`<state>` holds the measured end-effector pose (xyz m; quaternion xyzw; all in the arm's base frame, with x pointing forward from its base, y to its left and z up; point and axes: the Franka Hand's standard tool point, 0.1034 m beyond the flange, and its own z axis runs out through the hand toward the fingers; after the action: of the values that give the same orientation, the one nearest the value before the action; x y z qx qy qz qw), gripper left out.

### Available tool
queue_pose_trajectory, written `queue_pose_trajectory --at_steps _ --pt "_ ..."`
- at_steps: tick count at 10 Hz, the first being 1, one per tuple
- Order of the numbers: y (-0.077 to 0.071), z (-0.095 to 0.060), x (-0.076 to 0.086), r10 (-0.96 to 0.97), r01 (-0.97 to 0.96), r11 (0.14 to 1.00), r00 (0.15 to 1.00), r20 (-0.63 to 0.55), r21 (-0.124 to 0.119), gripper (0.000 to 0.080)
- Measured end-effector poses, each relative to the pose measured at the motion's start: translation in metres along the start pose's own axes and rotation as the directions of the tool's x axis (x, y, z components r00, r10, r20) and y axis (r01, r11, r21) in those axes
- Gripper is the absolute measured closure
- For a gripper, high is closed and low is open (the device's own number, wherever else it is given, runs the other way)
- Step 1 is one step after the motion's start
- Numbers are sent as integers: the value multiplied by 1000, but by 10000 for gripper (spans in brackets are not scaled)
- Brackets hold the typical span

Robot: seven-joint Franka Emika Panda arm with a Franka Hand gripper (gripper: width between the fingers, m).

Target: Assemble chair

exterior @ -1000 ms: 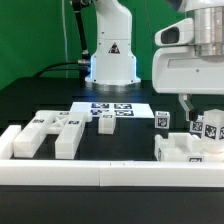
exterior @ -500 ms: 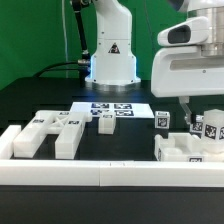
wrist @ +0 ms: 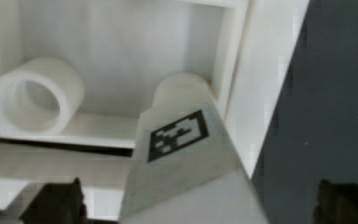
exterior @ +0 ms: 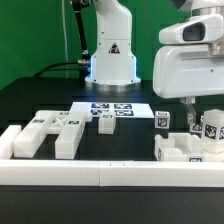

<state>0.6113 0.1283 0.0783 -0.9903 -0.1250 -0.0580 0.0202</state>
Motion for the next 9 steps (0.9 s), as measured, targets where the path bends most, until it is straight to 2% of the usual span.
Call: queue_pose_trajectory --at_steps 3,5,7,9 --pt "1 0 0 -14 14 1000 1000 0 0 162" --pt "1 0 0 -13 13 1000 1000 0 0 515" --pt "1 0 0 21 -21 1000 1000 0 1 510" --pt "1 0 0 182 -182 983 983 0 4 510"
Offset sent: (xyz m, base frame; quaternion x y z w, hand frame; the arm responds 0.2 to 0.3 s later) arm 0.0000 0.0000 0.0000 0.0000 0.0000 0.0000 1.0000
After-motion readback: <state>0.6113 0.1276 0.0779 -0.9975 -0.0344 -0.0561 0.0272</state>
